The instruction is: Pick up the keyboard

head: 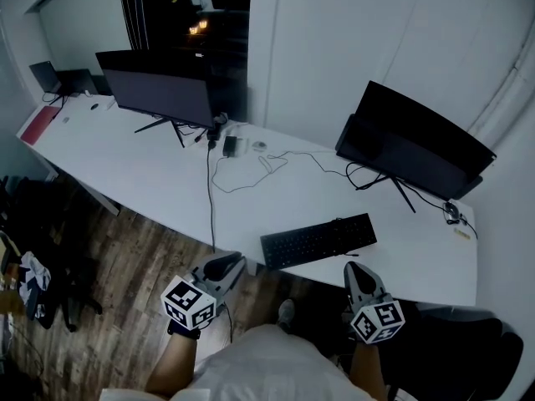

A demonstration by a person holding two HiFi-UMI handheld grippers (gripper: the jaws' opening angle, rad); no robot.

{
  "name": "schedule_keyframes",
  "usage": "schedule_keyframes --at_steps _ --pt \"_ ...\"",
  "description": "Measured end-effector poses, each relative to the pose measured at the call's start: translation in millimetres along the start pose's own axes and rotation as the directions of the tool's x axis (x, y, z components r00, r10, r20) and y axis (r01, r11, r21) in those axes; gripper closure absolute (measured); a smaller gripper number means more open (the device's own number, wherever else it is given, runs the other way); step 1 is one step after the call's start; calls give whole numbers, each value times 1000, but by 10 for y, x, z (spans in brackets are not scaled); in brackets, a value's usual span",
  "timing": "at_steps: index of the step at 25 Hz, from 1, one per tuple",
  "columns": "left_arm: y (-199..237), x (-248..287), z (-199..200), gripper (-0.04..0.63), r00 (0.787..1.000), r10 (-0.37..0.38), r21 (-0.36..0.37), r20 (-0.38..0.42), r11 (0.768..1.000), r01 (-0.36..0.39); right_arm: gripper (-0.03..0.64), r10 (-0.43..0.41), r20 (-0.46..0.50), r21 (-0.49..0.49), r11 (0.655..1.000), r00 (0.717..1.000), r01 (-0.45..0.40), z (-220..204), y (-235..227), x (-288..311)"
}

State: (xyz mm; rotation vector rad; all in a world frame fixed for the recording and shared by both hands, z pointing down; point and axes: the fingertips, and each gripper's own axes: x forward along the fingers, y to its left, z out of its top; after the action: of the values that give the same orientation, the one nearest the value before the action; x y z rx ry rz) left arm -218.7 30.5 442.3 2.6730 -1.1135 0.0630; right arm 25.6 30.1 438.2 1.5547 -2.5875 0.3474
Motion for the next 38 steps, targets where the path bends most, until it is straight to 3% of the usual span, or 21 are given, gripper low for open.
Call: schedule_keyframes --at_steps 10,22,38 --pt "77 632 -87 555 999 -3 -19 -54 1000 2 612 41 -64 19 999 997 -40 -126 -501 488" --pt "-60 1386 -255 554 989 -71 -40 -129 997 66 612 59 -143 52 997 988 -52 -372 -990 840" --pt "-127 2204 -244 555 985 -65 -17 -159 998 63 595 114 -184 72 992 976 -103 -484 -1616 1113"
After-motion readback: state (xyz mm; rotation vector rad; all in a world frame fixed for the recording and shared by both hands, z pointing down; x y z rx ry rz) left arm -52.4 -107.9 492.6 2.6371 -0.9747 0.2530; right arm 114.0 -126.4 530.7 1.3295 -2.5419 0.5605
